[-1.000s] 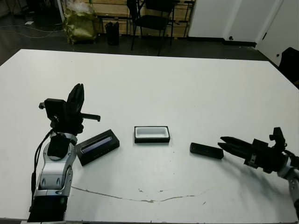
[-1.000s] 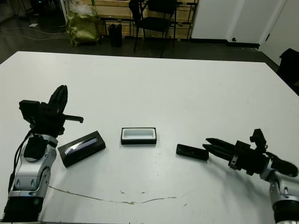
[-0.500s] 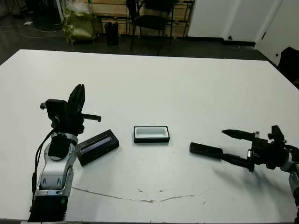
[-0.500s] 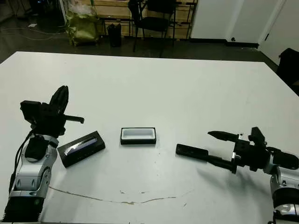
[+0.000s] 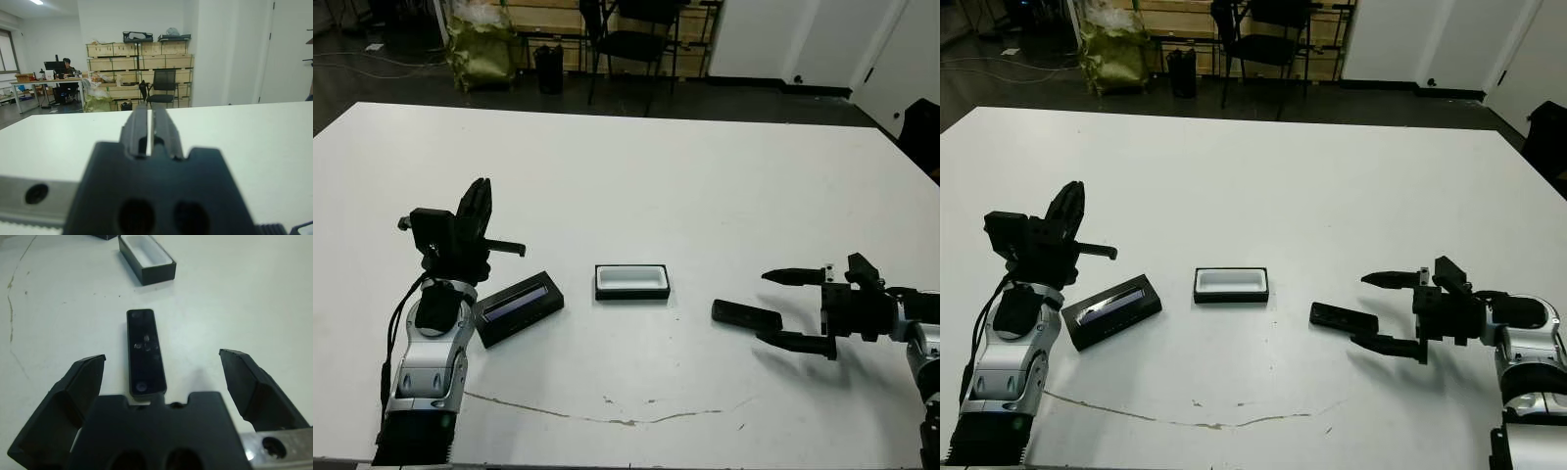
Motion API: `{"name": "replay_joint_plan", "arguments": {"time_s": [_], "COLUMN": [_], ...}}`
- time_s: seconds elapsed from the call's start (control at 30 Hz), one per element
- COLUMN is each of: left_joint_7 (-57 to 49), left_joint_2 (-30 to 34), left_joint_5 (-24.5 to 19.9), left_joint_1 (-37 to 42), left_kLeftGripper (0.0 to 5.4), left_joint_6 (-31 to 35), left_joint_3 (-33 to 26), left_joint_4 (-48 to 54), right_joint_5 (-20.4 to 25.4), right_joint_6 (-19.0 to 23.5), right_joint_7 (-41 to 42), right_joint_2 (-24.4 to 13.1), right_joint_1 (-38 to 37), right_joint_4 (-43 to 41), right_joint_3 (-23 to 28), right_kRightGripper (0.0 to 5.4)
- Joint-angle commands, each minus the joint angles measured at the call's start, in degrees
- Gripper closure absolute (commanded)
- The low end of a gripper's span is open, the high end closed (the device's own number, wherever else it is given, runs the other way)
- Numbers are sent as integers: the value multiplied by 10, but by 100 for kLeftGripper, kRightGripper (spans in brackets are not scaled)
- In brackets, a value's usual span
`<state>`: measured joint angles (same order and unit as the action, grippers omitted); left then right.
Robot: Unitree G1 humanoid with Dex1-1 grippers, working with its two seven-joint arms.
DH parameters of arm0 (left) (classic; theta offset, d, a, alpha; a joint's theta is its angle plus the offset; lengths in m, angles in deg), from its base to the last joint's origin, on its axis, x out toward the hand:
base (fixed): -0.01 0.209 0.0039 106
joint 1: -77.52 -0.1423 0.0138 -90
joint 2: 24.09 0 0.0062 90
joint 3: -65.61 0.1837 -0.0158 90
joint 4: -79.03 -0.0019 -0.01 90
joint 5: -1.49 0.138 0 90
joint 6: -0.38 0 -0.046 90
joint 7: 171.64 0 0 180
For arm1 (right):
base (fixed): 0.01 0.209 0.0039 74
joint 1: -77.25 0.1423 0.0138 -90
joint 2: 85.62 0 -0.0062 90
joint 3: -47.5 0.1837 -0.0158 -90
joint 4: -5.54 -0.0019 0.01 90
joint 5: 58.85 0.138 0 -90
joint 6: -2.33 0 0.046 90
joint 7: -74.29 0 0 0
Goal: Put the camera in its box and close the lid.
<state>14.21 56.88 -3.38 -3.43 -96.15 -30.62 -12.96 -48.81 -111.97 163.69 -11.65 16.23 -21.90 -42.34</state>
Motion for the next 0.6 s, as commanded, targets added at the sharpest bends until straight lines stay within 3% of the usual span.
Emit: {"name": "replay_joint_plan", "arguments": {"time_s": [0.03,0.13,0.4,0.5,0.6], "left_joint_7": [-1,-5,-6,-6,-9], "left_joint_2": [0,-1,-1,0,-1], "left_joint_5": [2,1,0,3,3], "left_joint_1": [-2,-1,0,-1,-3], "left_kLeftGripper": [540,540,540,540,540], "left_joint_6": [8,16,19,10,20], "left_joint_3": [2,1,1,1,2], "left_joint_4": [-5,-2,1,-3,4], "right_joint_5": [-17,-26,-40,-32,-59], "right_joint_6": [16,-13,-13,3,16], "right_joint_7": [17,18,21,24,-24], "right_joint_2": [10,12,19,24,19], "right_joint_1": [14,8,8,8,8], "right_joint_4": [20,17,35,53,69], "right_joint_3": [-12,-18,-29,-22,-36], "right_kRightGripper": [2,2,2,2,23]}}
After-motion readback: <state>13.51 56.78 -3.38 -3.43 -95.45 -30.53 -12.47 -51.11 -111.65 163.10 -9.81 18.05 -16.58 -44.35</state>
